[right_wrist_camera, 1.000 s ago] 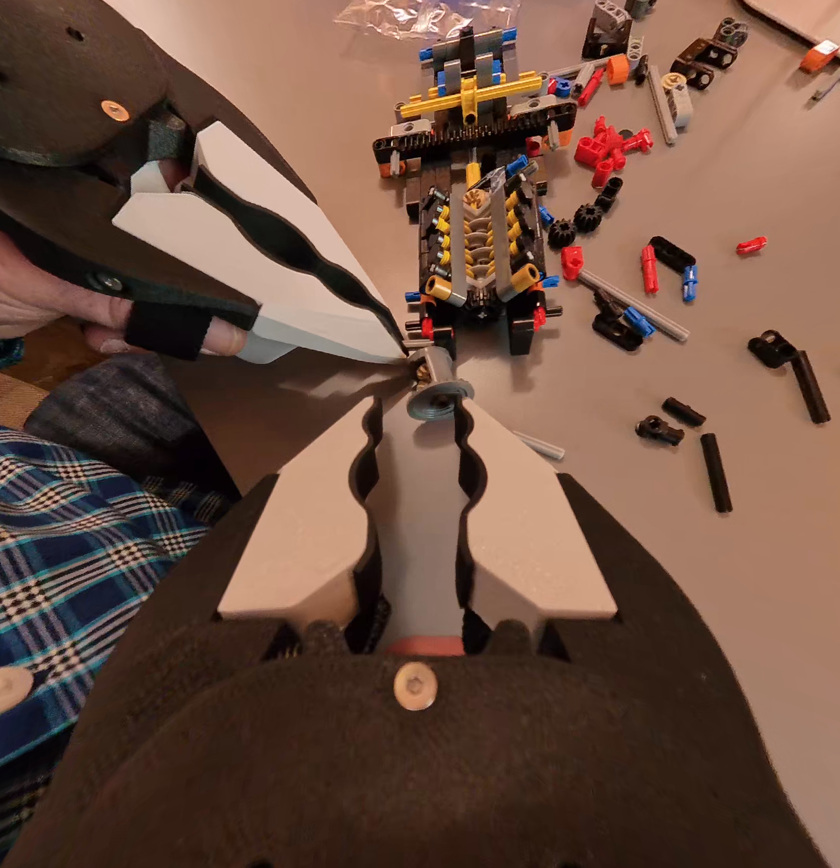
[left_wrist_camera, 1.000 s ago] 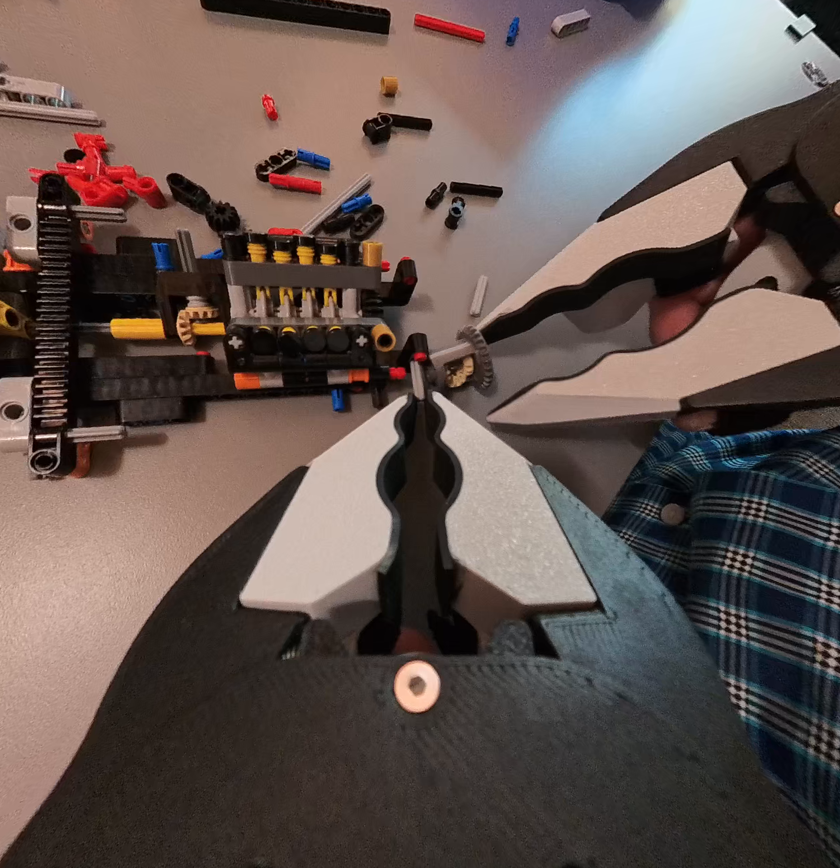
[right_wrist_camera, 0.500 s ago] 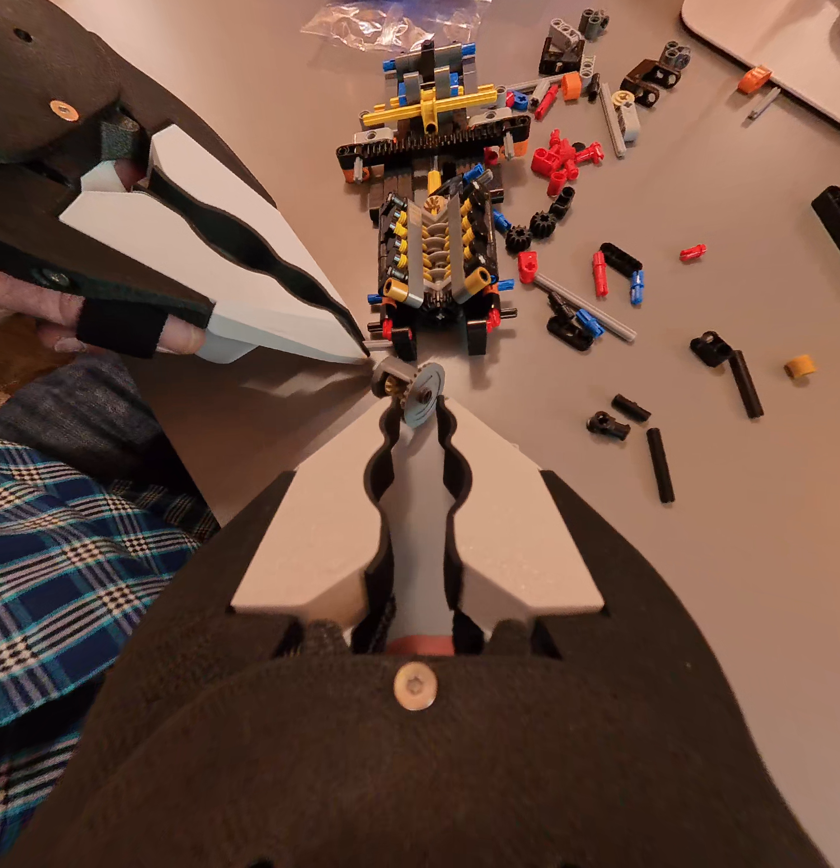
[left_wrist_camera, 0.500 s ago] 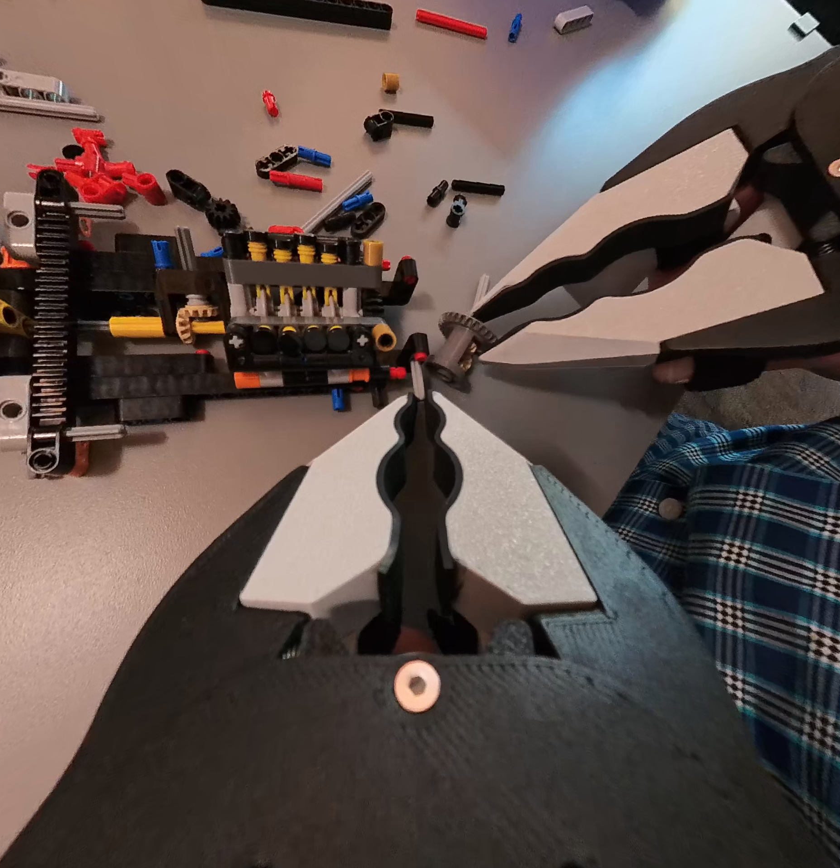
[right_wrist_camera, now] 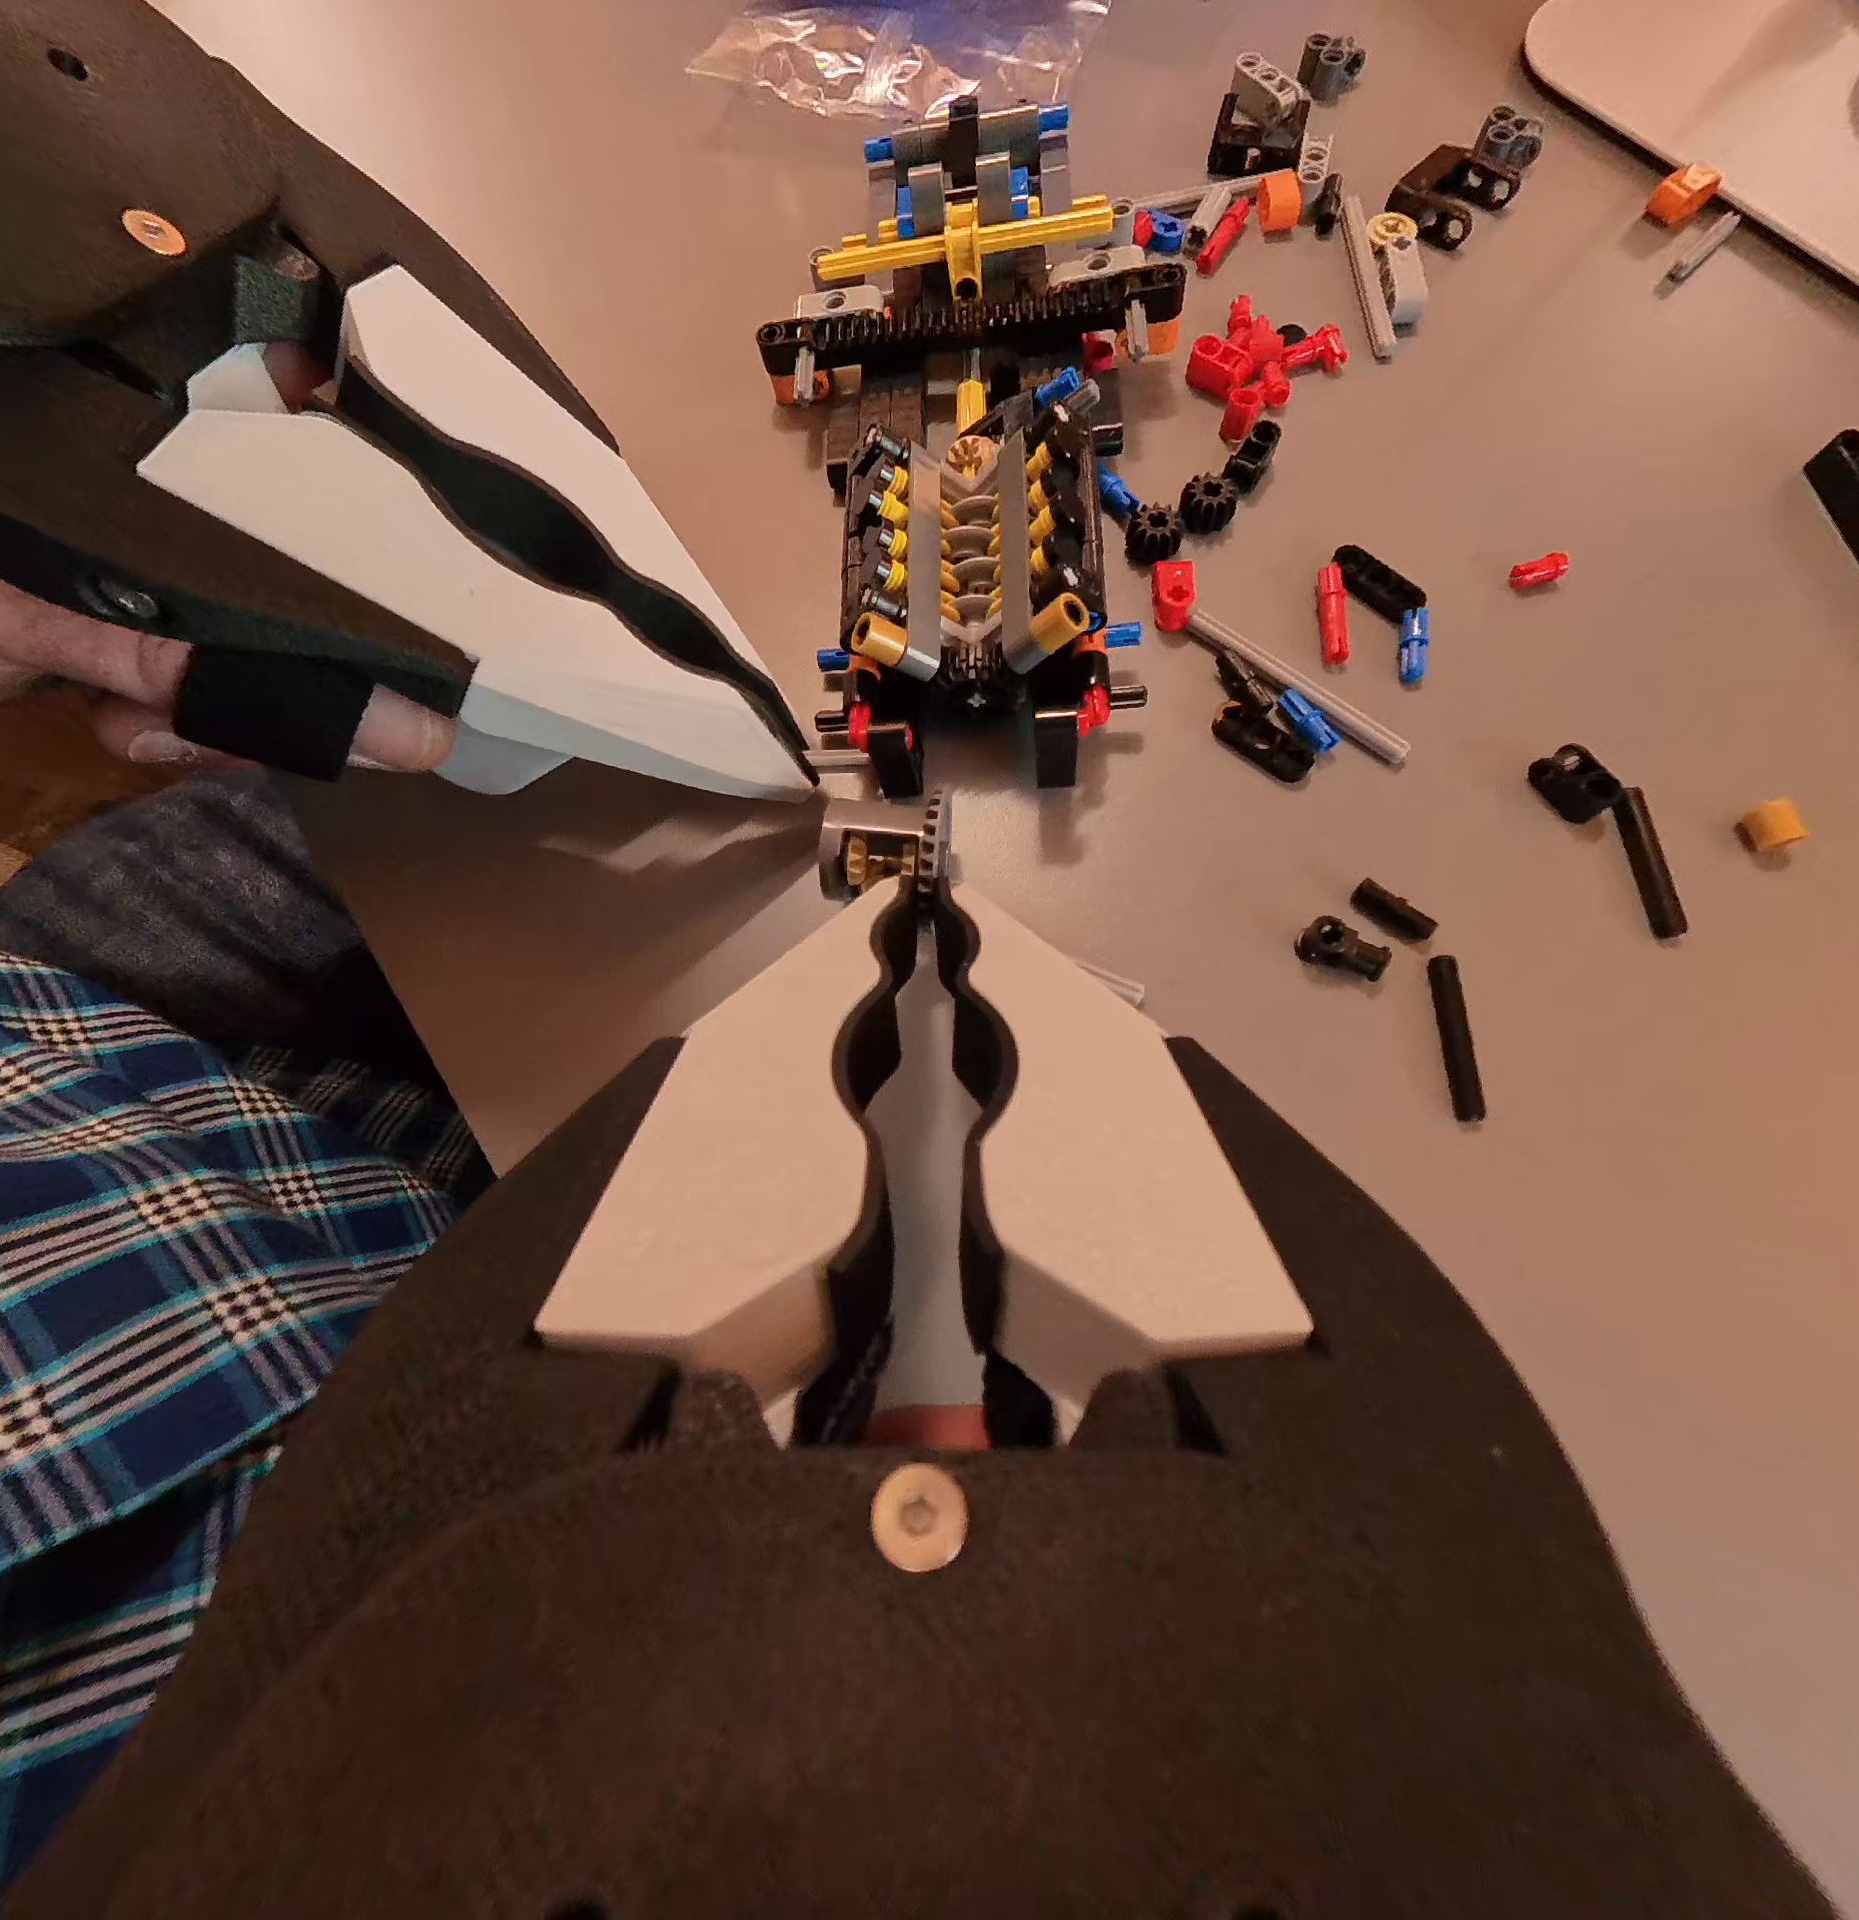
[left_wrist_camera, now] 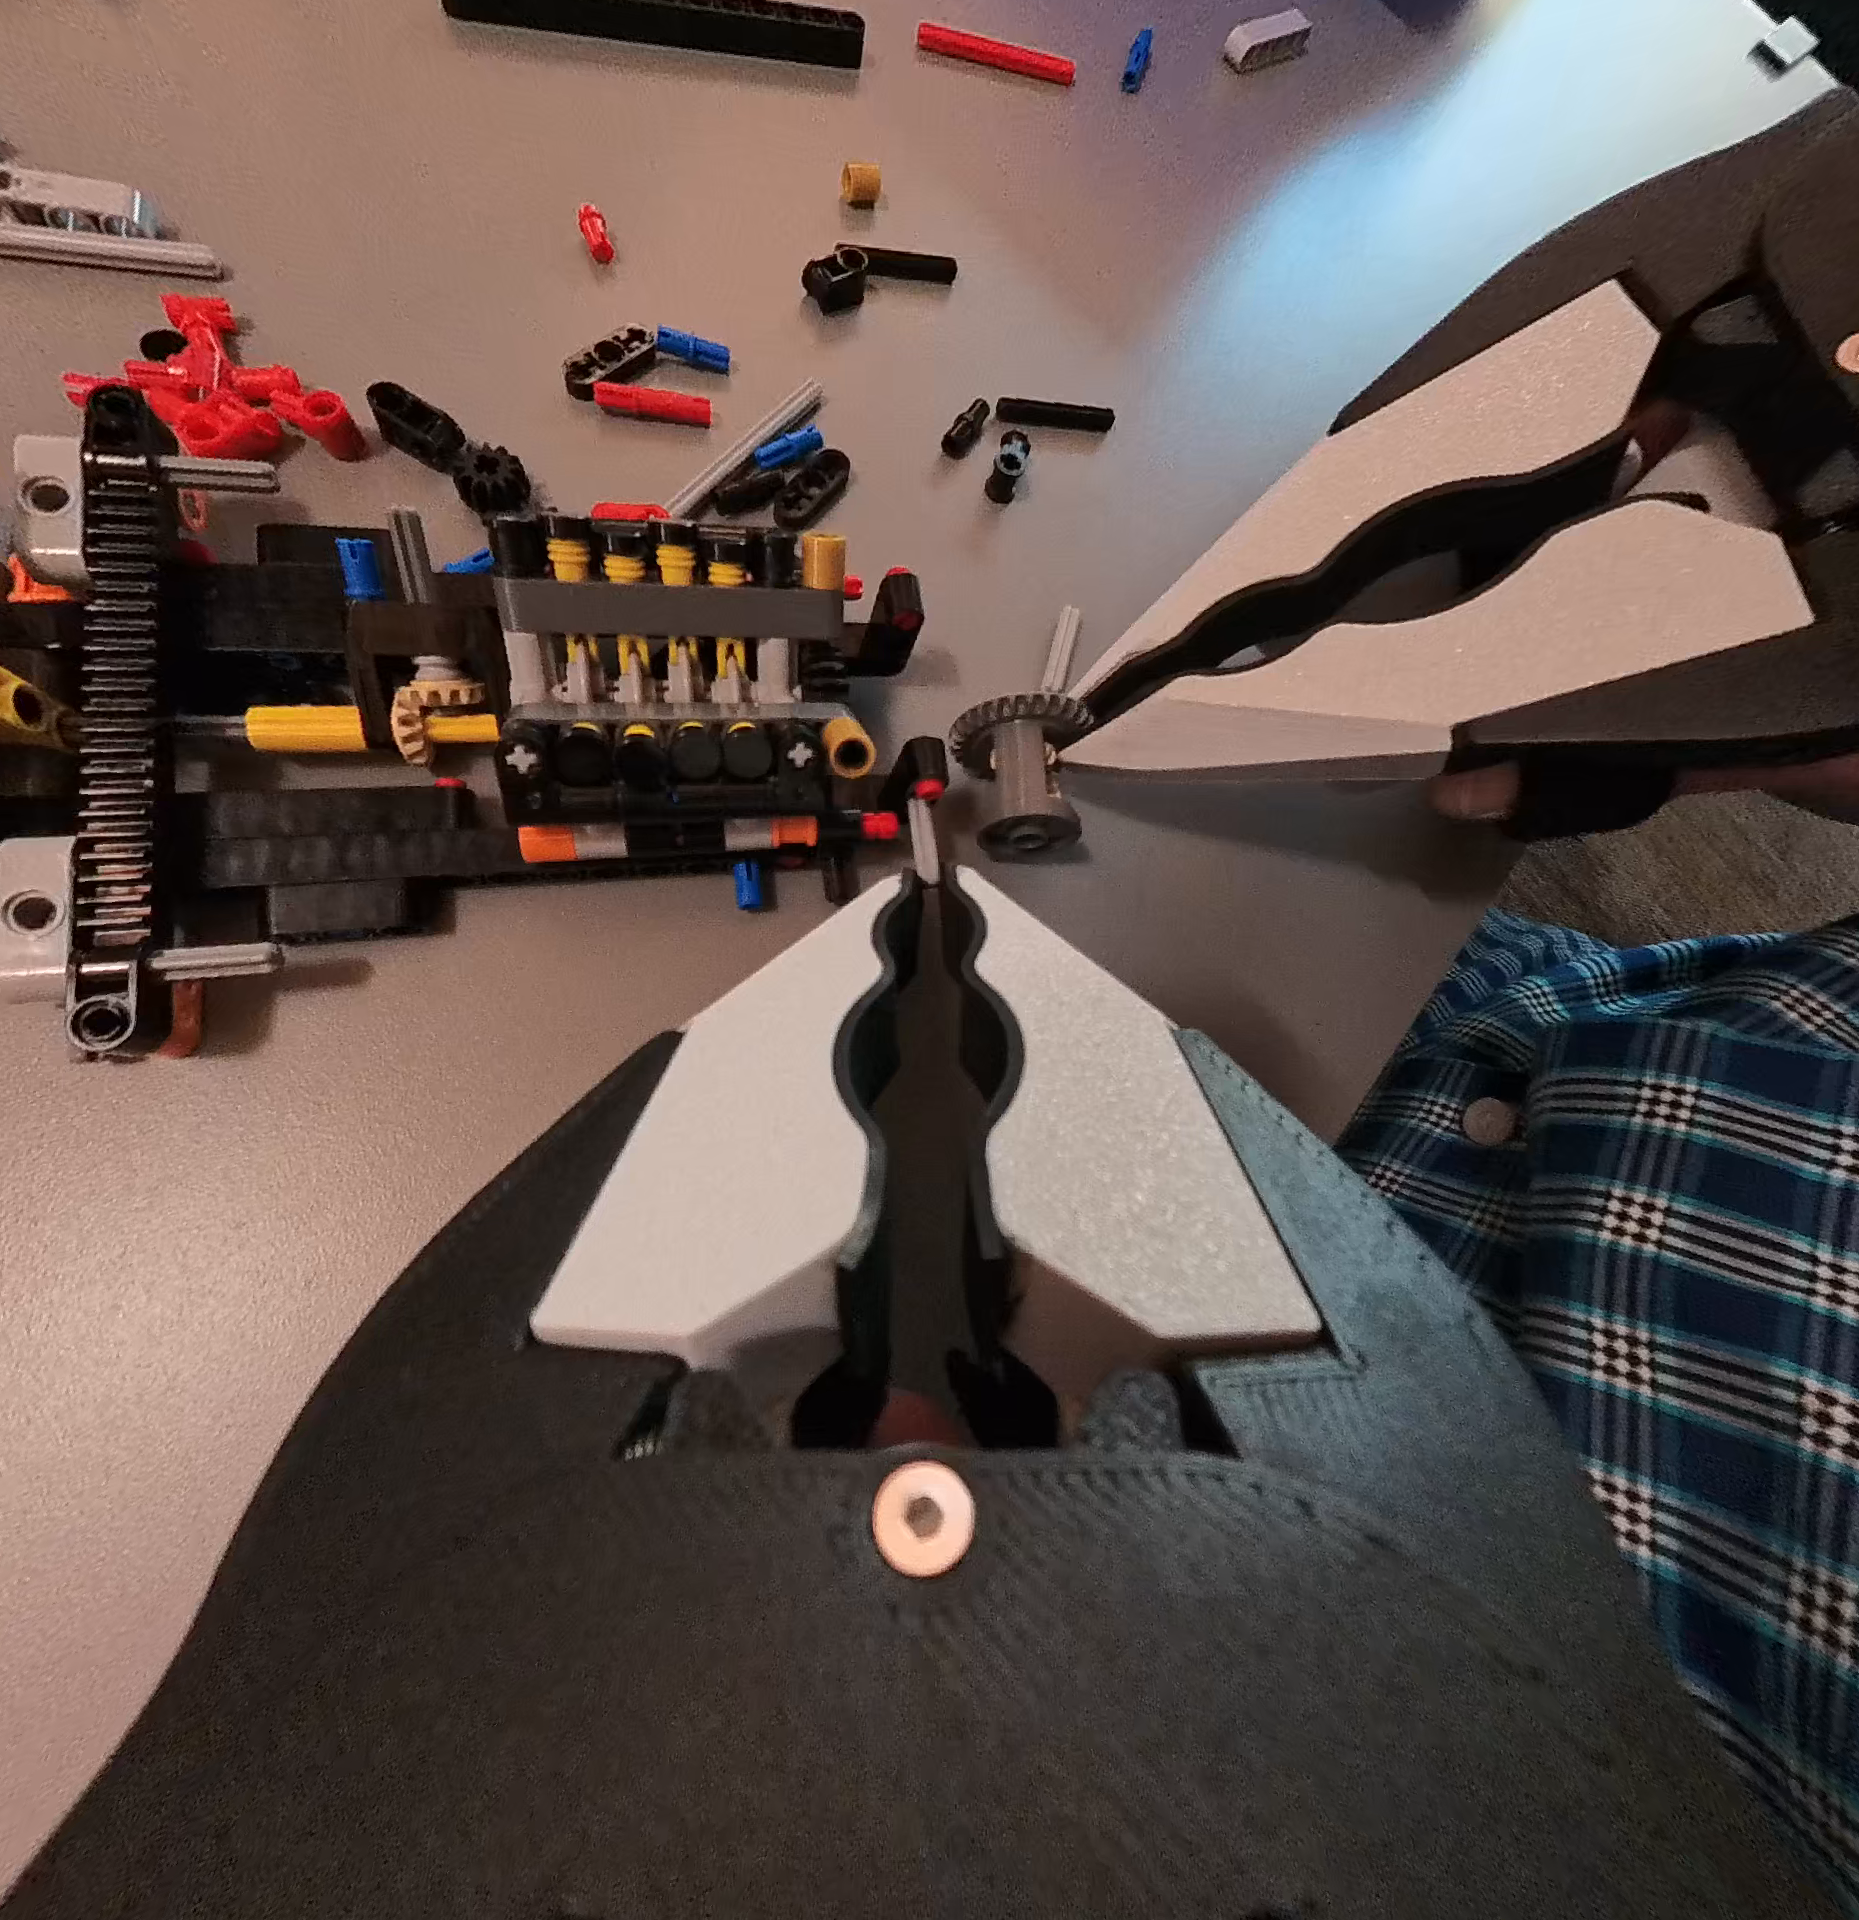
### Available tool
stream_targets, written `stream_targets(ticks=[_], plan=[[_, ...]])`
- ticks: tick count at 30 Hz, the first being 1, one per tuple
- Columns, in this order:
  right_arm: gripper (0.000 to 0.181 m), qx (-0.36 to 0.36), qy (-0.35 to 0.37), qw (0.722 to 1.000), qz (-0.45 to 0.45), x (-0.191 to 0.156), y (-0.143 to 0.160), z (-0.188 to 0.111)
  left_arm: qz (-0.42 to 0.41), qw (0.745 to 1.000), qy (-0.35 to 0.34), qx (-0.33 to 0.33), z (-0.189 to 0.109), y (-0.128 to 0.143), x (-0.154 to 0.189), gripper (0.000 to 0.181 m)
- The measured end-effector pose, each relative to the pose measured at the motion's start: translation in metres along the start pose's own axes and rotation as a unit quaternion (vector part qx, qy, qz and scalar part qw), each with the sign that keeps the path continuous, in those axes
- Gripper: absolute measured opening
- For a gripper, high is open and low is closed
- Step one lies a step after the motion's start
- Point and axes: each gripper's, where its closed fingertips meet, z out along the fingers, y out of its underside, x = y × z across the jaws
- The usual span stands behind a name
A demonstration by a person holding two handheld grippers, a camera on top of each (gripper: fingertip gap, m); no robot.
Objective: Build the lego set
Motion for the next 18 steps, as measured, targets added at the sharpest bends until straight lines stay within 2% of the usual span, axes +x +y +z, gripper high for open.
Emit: stream_targets(ticks=[18], plan=[[0.000,-0.017,-0.013,0.999,-0.028,0.016,-0.012,0.005,0.004,1.000,-0.009,0.000,0.000,0.000,-0.001,0.001]])
